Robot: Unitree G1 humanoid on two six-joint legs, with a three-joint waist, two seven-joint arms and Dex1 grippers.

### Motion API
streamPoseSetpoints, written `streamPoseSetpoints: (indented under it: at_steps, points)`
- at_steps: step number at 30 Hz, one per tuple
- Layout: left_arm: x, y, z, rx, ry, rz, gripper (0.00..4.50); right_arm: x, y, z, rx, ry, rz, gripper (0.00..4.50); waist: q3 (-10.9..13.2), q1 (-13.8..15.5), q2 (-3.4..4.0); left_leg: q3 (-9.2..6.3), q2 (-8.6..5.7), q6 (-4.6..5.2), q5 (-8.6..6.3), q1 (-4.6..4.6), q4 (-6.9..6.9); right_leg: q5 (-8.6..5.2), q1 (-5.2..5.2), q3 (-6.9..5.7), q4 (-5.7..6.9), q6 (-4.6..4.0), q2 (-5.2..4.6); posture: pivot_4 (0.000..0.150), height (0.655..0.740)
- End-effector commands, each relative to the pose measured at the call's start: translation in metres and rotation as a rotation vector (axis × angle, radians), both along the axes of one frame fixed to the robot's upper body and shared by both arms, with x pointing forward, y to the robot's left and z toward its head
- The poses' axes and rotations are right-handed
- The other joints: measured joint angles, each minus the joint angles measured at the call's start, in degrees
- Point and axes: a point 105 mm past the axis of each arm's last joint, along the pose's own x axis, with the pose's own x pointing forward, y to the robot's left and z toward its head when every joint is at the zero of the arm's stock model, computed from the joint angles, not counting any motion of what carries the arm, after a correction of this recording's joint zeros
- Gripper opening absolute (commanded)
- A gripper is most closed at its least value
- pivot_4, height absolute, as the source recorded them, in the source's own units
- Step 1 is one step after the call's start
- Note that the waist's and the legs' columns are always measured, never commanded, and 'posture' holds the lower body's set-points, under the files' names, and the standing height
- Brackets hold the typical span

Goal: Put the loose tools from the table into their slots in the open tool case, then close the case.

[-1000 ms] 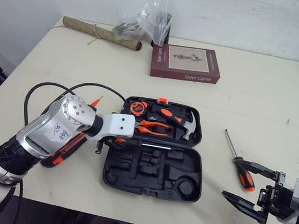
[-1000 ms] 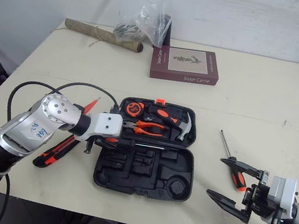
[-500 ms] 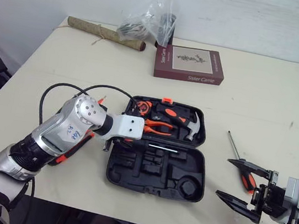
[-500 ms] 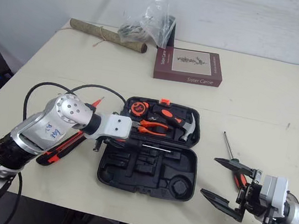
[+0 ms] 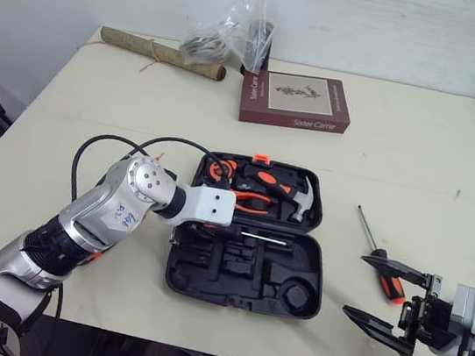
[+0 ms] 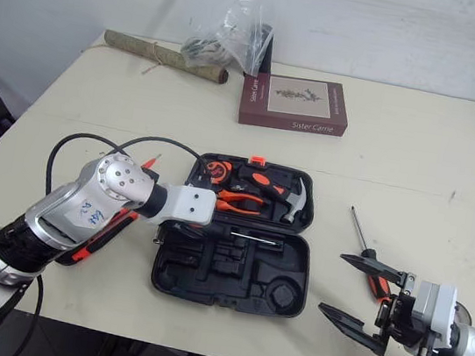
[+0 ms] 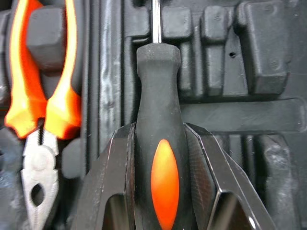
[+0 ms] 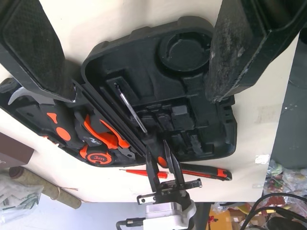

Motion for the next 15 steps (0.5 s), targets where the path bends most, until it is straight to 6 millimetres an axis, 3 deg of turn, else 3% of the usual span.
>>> streamPoseSetpoints:
  at_steps: [1,10,11,15]
  points:
    - [0.006,0.002,0.007,0.018,-0.058,0.018,0.80,-0.003,0.003,0.006,0.001,-0.043,0.016,4.50,0.00,-0.01,0.00,0.00,0.00,0.00,0.00,0.00,0.01,0.00,0.00,0.00,0.01,0.00,0.00,0.150,0.7400]
    - [0.004,-0.003,0.007,0.021,-0.107,-0.020,0.80,-0.004,0.002,0.006,0.000,-0.042,0.024,4.50,0.00,0.00,0.00,0.00,0.00,0.00,0.00,0.00,0.07,0.00,0.00,0.01,0.05,0.00,0.00,0.150,0.7400]
    - [0.005,-0.006,0.010,-0.008,-0.117,-0.030,1.83,-0.004,0.002,0.005,0.000,-0.041,0.025,4.50,0.00,0.01,0.00,0.00,0.00,0.00,0.00,0.00,0.08,0.00,0.00,0.01,0.06,0.00,-0.01,0.150,0.7400]
    - [-0.002,-0.017,0.026,-0.101,-0.148,-0.108,3.48,-0.003,0.002,0.004,0.001,-0.037,0.028,4.50,0.00,0.04,0.00,-0.01,0.00,0.02,-0.01,-0.03,0.15,0.00,0.00,0.01,0.06,0.00,-0.03,0.150,0.7400]
